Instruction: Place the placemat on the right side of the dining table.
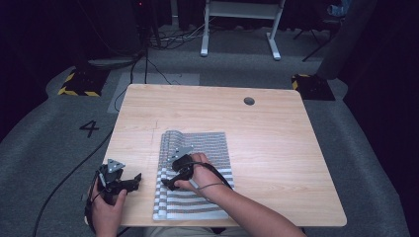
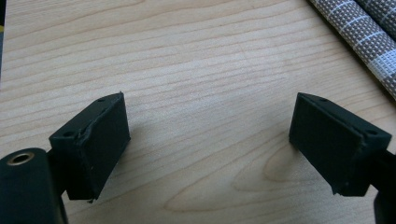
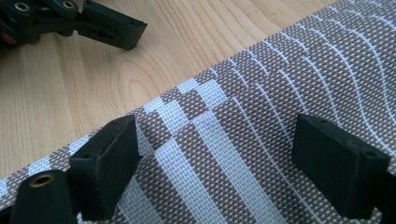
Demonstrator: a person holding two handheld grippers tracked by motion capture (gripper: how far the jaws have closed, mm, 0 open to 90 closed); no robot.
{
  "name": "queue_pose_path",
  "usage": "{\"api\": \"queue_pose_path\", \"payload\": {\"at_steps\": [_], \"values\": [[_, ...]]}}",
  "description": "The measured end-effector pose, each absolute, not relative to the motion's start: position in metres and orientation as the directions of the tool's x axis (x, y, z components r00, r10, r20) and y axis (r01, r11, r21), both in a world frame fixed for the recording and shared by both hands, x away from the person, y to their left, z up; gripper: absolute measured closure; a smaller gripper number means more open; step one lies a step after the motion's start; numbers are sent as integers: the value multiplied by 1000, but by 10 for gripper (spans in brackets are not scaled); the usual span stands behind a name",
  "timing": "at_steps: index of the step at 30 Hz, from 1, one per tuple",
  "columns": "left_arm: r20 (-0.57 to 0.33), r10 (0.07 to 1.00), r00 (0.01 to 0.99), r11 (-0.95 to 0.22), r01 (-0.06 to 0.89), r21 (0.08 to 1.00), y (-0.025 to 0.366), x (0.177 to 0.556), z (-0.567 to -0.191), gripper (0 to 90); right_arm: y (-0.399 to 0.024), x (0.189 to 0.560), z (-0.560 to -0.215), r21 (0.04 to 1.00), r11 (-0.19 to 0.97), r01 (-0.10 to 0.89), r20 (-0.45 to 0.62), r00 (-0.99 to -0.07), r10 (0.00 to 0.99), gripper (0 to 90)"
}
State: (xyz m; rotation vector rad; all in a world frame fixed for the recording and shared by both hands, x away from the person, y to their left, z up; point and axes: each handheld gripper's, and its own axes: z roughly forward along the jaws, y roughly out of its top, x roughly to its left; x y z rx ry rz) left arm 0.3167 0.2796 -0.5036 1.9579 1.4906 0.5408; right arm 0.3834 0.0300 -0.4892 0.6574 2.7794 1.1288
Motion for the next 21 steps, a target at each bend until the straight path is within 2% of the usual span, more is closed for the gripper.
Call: {"api": "queue_pose_path", "payload": {"at_steps": [1, 5, 8, 10, 13, 14, 15, 16, 17, 21], "values": [[-42, 959, 282, -179, 709, 682, 280, 317, -503, 123, 28, 385, -491, 676, 634, 375, 119, -905, 408, 159], [-42, 959, 282, -178, 709, 682, 280, 317, -504, 124, 26, 386, -491, 672, 646, 363, 111, -912, 396, 192], [-43, 958, 282, -178, 708, 683, 280, 317, -504, 123, 26, 387, -490, 672, 665, 326, 75, -923, 376, 274], [-42, 958, 282, -178, 708, 683, 280, 317, -504, 123, 26, 387, -490, 670, 670, 319, 69, -926, 372, 298], [-42, 958, 282, -178, 708, 683, 280, 317, -504, 124, 24, 390, -488, 663, 687, 296, 58, -936, 347, 436], [-43, 959, 282, -178, 708, 683, 279, 317, -504, 123, 24, 389, -486, 663, 687, 296, 78, -941, 330, 654], [-43, 959, 282, -178, 708, 683, 279, 317, -504, 123, 24, 389, -486, 663, 687, 296, 78, -941, 330, 654], [-43, 959, 282, -178, 708, 683, 280, 317, -504, 123, 27, 381, -485, 644, 698, 314, 114, -941, 319, 792], [-42, 958, 282, -178, 708, 683, 280, 317, -504, 123, 29, 380, -483, 641, 709, 293, 87, -946, 312, 796], [-43, 958, 282, -178, 708, 683, 279, 317, -504, 123, 30, 380, -483, 630, 703, 329, 115, -935, 335, 819]]}}
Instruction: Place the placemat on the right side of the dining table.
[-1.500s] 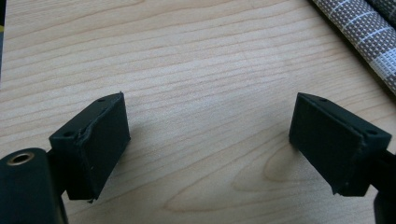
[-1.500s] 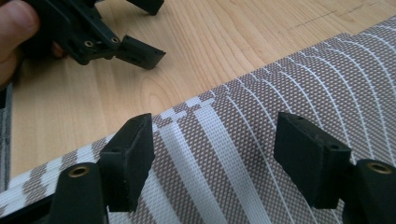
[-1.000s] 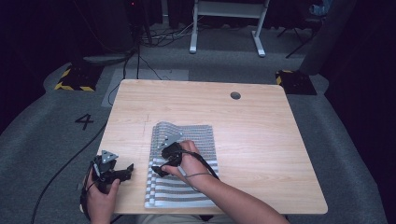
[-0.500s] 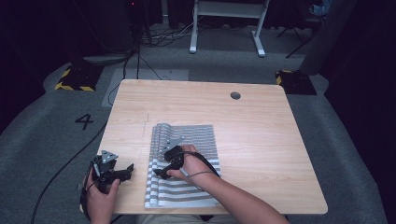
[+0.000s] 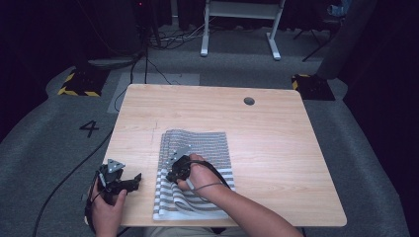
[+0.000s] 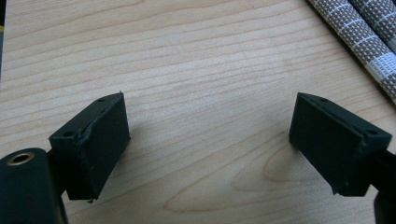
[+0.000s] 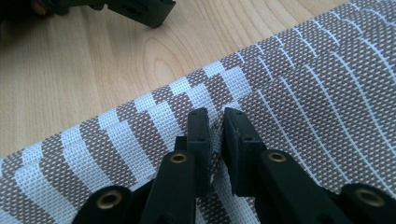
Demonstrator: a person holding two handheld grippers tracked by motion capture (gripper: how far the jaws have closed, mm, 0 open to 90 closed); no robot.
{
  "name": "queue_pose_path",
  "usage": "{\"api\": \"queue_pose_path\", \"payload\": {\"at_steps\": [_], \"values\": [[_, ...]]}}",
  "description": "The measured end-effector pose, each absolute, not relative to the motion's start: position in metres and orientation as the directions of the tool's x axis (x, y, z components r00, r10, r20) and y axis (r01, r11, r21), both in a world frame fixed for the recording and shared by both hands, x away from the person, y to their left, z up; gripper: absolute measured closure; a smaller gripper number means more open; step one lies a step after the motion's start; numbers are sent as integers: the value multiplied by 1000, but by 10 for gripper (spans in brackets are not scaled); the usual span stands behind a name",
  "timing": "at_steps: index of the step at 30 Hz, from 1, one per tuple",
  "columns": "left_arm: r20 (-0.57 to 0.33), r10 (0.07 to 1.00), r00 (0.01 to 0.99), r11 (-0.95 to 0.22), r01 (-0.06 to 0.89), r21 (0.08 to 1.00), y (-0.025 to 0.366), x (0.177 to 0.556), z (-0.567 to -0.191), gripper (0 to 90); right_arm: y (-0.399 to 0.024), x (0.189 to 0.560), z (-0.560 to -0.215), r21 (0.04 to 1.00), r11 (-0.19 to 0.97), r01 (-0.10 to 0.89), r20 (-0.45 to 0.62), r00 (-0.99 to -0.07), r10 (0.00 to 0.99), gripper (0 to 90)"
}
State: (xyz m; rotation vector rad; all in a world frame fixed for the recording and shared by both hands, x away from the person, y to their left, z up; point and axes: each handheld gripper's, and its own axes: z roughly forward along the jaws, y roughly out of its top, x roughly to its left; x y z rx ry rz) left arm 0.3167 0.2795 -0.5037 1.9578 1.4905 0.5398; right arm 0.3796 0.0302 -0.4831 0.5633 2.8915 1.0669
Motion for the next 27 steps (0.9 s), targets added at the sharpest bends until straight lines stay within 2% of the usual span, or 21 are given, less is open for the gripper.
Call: {"api": "queue_pose_path", "payload": {"at_steps": [4, 10, 16, 27], "values": [[-42, 959, 282, -178, 708, 683, 280, 317, -504, 123, 30, 377, -482, 639, 702, 314, 93, -938, 335, 879], [-41, 959, 282, -179, 709, 682, 280, 317, -503, 123, 27, 373, -469, 659, 703, 267, 47, -948, 316, 892], [-41, 958, 284, -181, 708, 682, 280, 317, -504, 123, 9, 372, -445, 693, 681, 237, 24, -952, 307, 894], [-42, 960, 276, -174, 709, 683, 279, 316, -504, 109, -43, 372, -390, 751, 623, 219, -24, -934, 356, 894]]}}
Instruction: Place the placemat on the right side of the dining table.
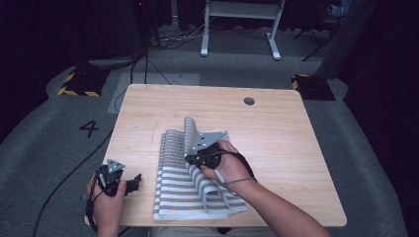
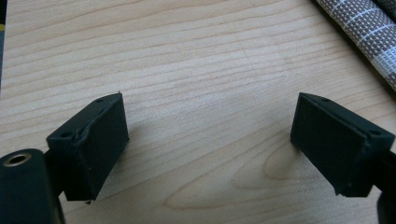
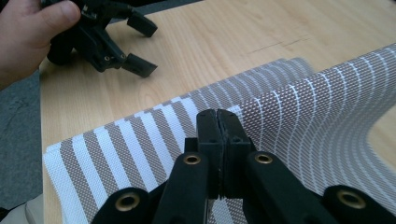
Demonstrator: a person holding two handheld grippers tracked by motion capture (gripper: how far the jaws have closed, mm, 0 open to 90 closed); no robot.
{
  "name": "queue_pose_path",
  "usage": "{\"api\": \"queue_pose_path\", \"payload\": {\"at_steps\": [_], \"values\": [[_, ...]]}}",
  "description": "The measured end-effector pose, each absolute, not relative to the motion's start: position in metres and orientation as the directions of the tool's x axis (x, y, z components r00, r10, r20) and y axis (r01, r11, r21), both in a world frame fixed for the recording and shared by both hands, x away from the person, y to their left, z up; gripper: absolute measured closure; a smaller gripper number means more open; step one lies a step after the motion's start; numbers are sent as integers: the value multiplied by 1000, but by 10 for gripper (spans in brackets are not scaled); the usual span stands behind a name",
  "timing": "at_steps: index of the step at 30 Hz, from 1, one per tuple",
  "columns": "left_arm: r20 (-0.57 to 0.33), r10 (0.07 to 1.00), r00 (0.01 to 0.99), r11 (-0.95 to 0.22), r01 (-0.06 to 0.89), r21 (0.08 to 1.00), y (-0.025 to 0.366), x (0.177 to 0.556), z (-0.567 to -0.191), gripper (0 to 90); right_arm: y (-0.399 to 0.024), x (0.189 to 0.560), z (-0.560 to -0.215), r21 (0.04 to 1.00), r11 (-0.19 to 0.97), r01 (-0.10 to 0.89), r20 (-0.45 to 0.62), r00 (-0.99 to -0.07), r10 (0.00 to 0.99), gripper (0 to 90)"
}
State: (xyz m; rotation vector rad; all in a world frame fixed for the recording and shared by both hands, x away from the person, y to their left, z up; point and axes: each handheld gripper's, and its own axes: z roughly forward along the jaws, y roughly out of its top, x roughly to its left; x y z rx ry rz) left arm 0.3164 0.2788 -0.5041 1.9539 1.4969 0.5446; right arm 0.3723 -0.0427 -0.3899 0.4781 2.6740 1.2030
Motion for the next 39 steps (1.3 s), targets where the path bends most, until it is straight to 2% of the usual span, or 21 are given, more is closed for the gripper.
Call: {"api": "queue_pose_path", "payload": {"at_steps": [11, 22, 39], "values": [[-33, 961, 275, -180, 711, 680, 279, 317, -504, 92, -83, 374, -351, 782, 590, 200, -82, -906, 416, 895], [-33, 961, 275, -180, 711, 680, 279, 317, -504, 91, -136, 387, -311, 824, 526, 211, -113, -849, 517, 895], [-39, 961, 273, -176, 715, 676, 277, 319, -504, 71, -229, 412, -285, 833, 490, 256, -183, -708, 682, 895]]}}
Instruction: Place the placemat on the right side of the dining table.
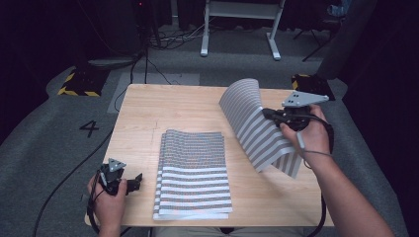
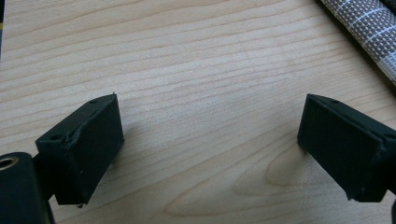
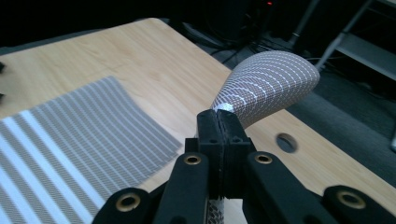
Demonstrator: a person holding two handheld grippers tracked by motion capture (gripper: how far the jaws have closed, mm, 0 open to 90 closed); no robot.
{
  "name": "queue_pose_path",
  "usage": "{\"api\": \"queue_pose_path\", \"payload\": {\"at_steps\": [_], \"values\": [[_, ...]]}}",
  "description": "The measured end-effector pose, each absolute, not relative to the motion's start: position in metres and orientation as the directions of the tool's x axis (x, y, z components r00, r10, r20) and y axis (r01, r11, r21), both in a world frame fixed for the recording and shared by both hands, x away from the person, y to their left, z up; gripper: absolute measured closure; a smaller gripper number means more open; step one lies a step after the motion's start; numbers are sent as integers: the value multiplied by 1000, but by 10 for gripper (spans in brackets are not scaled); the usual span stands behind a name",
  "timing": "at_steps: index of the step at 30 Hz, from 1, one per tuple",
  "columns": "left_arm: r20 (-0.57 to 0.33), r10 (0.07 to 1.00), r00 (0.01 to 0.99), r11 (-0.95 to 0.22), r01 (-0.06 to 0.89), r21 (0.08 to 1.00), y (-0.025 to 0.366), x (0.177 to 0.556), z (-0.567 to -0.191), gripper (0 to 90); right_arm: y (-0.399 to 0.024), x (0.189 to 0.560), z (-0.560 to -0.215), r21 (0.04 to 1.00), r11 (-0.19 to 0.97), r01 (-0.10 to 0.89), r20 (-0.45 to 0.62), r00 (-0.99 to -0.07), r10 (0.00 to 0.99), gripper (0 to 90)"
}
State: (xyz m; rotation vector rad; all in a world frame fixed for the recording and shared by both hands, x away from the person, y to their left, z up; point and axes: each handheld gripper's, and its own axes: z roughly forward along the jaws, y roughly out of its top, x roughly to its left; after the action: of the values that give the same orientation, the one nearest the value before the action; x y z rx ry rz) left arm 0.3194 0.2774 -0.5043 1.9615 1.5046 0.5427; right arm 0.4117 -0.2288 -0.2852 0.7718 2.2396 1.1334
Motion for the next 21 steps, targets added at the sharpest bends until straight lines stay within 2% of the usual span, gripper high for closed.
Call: {"api": "queue_pose_path", "payload": {"at_steps": [15, 21], "values": [[-38, 961, 273, -176, 715, 676, 277, 319, -504, 70, -308, 435, -276, 811, 485, 326, -267, -532, 804, 896], [-38, 961, 274, -177, 715, 676, 277, 319, -504, 70, -323, 436, -272, 802, 500, 327, -325, -464, 824, 896]]}}
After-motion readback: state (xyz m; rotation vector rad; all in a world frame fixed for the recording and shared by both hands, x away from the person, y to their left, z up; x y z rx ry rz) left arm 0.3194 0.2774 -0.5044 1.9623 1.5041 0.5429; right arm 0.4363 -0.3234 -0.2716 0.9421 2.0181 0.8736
